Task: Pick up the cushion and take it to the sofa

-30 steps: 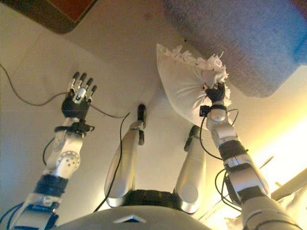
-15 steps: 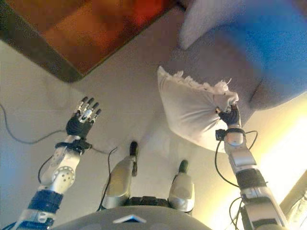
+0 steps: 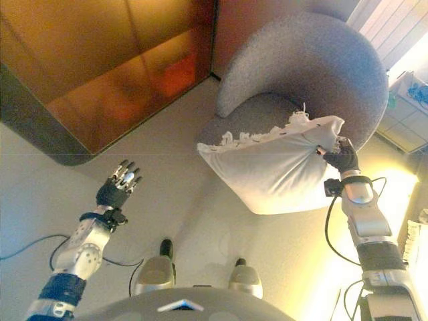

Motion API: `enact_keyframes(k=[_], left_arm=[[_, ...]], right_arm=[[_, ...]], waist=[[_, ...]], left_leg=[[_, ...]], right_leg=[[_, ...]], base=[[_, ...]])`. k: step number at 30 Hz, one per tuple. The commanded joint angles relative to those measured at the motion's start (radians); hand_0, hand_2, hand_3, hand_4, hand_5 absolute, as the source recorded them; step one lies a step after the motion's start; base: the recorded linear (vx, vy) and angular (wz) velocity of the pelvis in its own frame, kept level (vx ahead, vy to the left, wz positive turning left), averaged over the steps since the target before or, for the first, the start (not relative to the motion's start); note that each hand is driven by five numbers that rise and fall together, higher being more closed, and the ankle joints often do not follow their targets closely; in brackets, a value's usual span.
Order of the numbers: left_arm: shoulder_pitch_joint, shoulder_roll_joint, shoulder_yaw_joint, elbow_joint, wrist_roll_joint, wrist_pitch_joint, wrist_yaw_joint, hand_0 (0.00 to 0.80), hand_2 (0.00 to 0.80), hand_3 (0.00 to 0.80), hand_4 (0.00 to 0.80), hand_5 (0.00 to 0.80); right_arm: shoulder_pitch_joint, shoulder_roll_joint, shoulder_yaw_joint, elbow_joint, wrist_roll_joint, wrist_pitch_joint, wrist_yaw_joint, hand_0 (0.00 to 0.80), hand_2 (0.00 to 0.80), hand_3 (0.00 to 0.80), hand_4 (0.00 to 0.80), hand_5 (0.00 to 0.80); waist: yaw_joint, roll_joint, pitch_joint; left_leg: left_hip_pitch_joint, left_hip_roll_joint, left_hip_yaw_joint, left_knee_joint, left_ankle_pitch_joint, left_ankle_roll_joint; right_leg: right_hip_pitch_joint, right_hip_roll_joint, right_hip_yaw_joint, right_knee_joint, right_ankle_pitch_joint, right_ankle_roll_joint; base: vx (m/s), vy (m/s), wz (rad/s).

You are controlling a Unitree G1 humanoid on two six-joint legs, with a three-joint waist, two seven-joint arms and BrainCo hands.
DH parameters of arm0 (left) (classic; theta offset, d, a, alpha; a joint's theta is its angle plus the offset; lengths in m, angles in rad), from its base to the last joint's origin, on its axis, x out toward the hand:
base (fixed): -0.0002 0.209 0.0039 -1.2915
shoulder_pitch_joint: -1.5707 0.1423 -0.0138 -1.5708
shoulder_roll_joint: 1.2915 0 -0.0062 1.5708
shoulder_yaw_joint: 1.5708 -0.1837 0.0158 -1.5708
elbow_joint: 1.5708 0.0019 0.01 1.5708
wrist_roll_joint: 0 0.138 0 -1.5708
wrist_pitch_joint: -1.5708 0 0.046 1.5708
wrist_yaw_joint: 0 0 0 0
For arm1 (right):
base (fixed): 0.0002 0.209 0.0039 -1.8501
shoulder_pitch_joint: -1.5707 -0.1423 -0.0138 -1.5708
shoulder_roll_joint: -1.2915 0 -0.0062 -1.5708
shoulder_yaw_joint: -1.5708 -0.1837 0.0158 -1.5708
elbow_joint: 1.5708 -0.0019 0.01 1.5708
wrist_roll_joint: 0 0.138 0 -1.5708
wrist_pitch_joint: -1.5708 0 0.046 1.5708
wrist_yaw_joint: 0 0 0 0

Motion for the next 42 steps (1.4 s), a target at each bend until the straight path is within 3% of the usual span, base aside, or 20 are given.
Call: enact_keyframes(k=[1,12,20,26,32,36,42], left_arm=[[-0.010,-0.014,-0.015,-0.041,0.044,-0.021,-0.037,0.000,0.000,0.000,0.000,0.000],[-0.028,0.004,-0.066,0.024,0.064,-0.032,-0.064,0.000,0.000,0.000,0.000,0.000],[-0.015,-0.014,-0.062,0.025,0.057,-0.021,-0.065,0.000,0.000,0.000,0.000,0.000],[0.000,-0.037,-0.068,0.027,0.065,-0.022,-0.050,0.000,0.000,0.000,0.000,0.000],[0.015,-0.049,-0.040,0.021,0.055,-0.030,-0.042,0.000,0.000,0.000,0.000,0.000],[-0.029,-0.074,-0.059,0.072,0.051,-0.054,-0.020,0.000,0.000,0.000,0.000,0.000],[-0.028,-0.092,-0.057,0.108,0.049,-0.075,-0.042,0.000,0.000,0.000,0.000,0.000]], right_arm=[[-0.195,-0.076,-0.068,0.020,0.042,-0.059,-0.058,0.800,0.800,0.800,0.800,0.800],[-0.331,-0.092,0.035,0.097,0.042,-0.014,-0.095,0.800,0.800,0.800,0.800,0.800],[-0.315,-0.093,0.034,0.044,0.034,0.005,-0.070,0.800,0.800,0.800,0.800,0.800],[-0.320,-0.097,0.037,0.026,0.031,0.033,-0.063,0.800,0.800,0.800,0.800,0.800],[-0.336,-0.078,0.045,-0.032,0.013,0.035,-0.044,0.800,0.800,0.800,0.800,0.800],[-0.401,-0.074,0.103,-0.028,0.005,0.053,-0.047,0.800,0.800,0.800,0.800,0.800],[-0.419,-0.085,0.125,-0.070,0.011,0.086,-0.049,0.800,0.800,0.800,0.800,0.800]], waist=[[0.008,0.025,-0.055],[0.011,0.042,-0.043],[0.003,0.055,-0.056],[-0.004,0.063,-0.068],[-0.021,0.070,-0.041],[-0.030,0.085,-0.031],[-0.046,0.101,-0.039]], left_leg=[[0.109,0.011,0.023,0.048,-0.165,0.028],[0.131,0.003,0.023,0.048,-0.172,0.033],[0.136,0.025,0.015,0.067,-0.178,0.018],[0.168,0.062,0.017,0.009,-0.134,-0.014],[0.140,0.110,0.021,0.107,-0.141,-0.046],[0.155,0.140,0.020,0.097,-0.088,-0.065],[0.180,0.145,-0.003,0.047,-0.047,-0.081]], right_leg=[[-0.085,-0.040,0.005,-0.084,0.282,0.041],[-0.088,-0.051,0.019,-0.072,0.308,0.052],[-0.063,-0.017,0.036,-0.075,0.208,0.030],[-0.023,0.026,0.037,-0.091,0.149,0.023],[-0.039,0.045,0.080,-0.052,0.108,0.004],[-0.026,0.057,0.068,-0.042,0.092,-0.013],[-0.010,0.074,0.064,-0.047,0.076,-0.031]], base=[[0.000,0.000,0.00],[-0.001,-0.009,-0.02],[0.052,-0.052,-0.06],[0.080,-0.075,-0.08],[0.016,-0.072,-0.01],[0.001,-0.043,-0.06],[0.037,-0.021,0.07]])
